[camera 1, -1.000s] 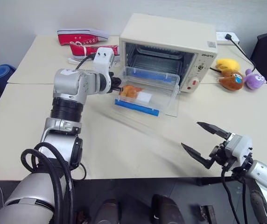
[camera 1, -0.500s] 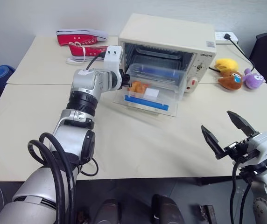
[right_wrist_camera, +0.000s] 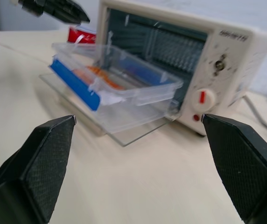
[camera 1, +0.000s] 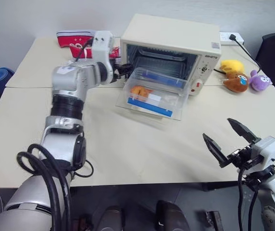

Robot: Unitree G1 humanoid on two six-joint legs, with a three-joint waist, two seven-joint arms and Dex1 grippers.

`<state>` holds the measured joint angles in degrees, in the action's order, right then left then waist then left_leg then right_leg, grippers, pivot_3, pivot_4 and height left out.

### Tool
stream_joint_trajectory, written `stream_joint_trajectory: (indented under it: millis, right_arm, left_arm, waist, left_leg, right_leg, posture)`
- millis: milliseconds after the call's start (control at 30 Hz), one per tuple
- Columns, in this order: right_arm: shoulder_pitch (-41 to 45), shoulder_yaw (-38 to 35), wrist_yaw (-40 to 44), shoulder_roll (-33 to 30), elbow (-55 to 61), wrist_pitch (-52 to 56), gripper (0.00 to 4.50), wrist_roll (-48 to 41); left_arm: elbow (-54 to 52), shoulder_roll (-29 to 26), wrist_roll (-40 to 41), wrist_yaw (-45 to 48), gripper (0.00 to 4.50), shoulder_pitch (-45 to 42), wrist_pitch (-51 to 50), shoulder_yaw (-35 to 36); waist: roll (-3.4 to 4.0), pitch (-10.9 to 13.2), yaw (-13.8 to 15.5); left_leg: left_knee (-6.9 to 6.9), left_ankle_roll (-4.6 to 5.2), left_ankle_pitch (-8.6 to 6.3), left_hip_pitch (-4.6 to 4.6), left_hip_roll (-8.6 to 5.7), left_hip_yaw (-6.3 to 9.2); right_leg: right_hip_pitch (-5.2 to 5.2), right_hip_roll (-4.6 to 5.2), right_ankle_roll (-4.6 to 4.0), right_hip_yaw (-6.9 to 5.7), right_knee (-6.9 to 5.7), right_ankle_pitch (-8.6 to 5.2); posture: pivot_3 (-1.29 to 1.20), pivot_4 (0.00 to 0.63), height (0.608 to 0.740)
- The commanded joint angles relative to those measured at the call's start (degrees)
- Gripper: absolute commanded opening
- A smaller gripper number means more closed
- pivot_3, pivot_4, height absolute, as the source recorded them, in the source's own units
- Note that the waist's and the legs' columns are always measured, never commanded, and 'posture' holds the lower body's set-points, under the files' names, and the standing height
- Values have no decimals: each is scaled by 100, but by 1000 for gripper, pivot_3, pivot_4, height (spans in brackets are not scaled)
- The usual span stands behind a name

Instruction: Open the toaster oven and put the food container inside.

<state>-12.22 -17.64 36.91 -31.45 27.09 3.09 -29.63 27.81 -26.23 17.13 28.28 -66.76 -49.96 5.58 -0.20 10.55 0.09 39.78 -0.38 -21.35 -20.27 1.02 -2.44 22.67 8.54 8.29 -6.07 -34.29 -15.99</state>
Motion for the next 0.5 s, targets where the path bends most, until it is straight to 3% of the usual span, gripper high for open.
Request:
stream_joint_trajectory:
  millis: [33, 200, 333, 433, 500]
  right_arm:
    - [476, 242, -62, -371, 43, 926, 3935, -162]
    - [1375, 925, 243, -743, -380, 1563, 2343, 129]
    - [2023, 1308, 590, -802, -1103, 1477, 882, 458]
    - [2721, 1692, 841, -711, -1929, 1253, 43, 853]
    - [3053, 1835, 927, -601, -2320, 1108, 14, 1017]
  left_arm:
    - [-615, -876, -36, 1540, 2565, 816, 1188, -173]
    - [-475, -1394, -114, 3250, 1126, 2050, 3168, -408]
    - [-784, -1132, 5, 3692, 0, 2530, 3512, -575]
    - [-941, -575, -138, 3656, 0, 2670, 4046, -846]
    - [-735, -265, -259, 3420, 0, 2596, 4216, -878]
  waist:
    - [7, -4, -74]
    - [10, -5, 78]
    - [5, -3, 215]
    - [3, -5, 236]
    - [2, -5, 223]
  left_leg:
    - [-2, -1, 0, 4, 4, -4]
    - [12, -2, 1, -7, 3, 3]
    - [37, 11, -6, -29, -1, 11]
    - [39, 22, -9, -27, -8, 6]
    - [42, 26, -8, -27, -10, 7]
  right_leg:
    - [1, -2, -1, 1, -1, -1]
    - [3, -1, -5, -5, 0, -2]
    - [2, 1, 1, -11, 7, 1]
    - [-4, 7, 7, -7, 10, 6]
    - [-5, 10, 10, -7, 9, 8]
  posture:
    - [0, 150, 740]
    - [0, 150, 740]
    - [0, 150, 740]
    - [0, 150, 740]
    - [0, 150, 740]
